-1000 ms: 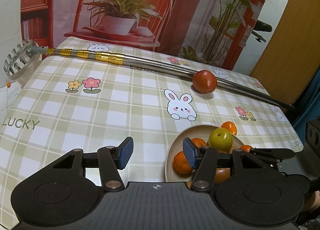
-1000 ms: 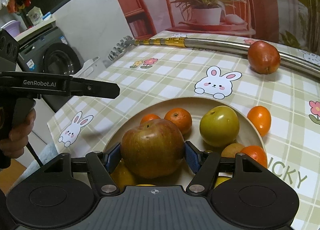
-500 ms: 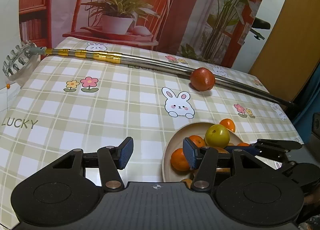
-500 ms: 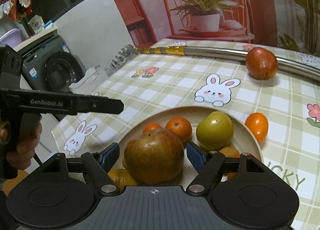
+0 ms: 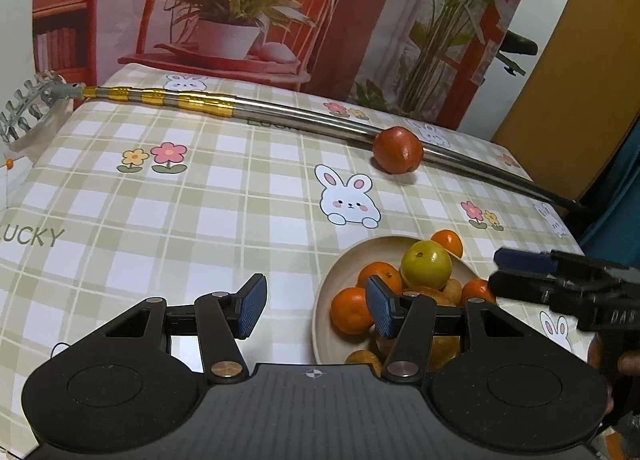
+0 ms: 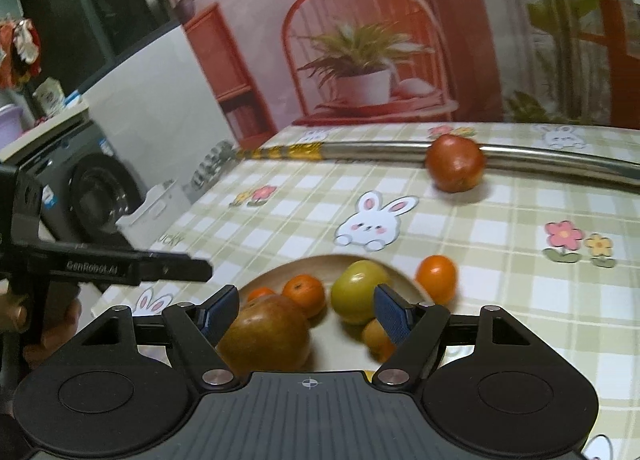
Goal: Organize fruits
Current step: 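Move both open tools back toward the remaining fruits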
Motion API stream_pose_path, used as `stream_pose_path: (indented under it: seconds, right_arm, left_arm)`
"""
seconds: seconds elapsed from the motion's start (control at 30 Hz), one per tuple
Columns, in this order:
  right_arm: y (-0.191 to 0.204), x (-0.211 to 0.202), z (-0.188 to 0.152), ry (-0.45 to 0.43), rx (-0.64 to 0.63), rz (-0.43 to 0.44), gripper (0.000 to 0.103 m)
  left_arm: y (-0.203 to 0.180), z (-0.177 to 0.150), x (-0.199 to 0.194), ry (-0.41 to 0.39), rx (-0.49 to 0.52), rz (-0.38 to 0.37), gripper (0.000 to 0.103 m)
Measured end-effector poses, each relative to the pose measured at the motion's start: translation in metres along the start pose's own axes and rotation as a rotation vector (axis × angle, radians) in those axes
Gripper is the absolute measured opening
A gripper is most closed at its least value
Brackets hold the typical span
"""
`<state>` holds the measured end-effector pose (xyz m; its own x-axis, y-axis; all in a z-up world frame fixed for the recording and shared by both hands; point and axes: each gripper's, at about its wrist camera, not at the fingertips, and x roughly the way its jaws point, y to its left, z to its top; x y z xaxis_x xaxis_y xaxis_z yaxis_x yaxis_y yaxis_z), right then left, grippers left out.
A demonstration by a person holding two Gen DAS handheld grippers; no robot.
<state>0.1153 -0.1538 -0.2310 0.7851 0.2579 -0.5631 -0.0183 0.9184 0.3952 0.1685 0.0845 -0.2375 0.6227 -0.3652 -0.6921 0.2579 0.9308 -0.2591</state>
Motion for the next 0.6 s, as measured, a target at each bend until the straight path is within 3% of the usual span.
stream_pose_path:
  seconds: [0.13, 0.37, 0.6]
  right_arm:
    - [-0.012, -0.008, 0.008, -0.027, 0.02, -0.051, 0.071]
    - [-0.034, -0.028, 0.032, -0.102, 0.03, -0.152, 0.071]
    - [-0.05, -0.036, 0.049, -0.136, 0.031, -0.232, 0.071]
  left_arm:
    - [-0.007, 0.011, 0.01, 0.051, 0.022, -0.028, 0.057]
    - [-0.04, 0.043, 0.034, 0.065, 0.134, -0.091, 0.057]
    - [-0.081, 0.062, 0.08, 0.14, 0.21, -0.157, 0.056]
